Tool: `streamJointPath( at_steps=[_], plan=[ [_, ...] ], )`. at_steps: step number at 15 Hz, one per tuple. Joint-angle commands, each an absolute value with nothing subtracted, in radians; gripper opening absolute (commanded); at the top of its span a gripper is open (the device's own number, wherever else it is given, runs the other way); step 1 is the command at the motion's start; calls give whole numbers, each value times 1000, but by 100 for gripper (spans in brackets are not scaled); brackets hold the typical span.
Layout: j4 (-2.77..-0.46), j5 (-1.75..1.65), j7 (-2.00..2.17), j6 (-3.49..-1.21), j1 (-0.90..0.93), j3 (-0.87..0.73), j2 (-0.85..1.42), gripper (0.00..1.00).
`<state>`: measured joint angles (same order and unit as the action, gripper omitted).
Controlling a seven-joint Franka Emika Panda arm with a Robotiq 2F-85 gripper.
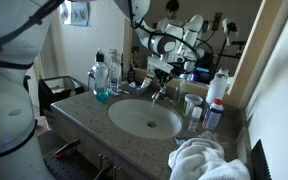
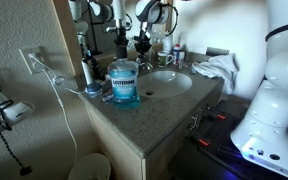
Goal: Open the tap and then close it
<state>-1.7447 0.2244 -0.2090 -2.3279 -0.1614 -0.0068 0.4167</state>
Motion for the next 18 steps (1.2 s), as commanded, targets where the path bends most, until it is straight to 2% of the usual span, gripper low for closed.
streamJointPath(
  at_steps=[1,18],
  plan=[
    [-1717,250,-202,-2271,-145,27,330,5],
    [-1812,242,-209,-2252,-164,7,286,5]
  ],
)
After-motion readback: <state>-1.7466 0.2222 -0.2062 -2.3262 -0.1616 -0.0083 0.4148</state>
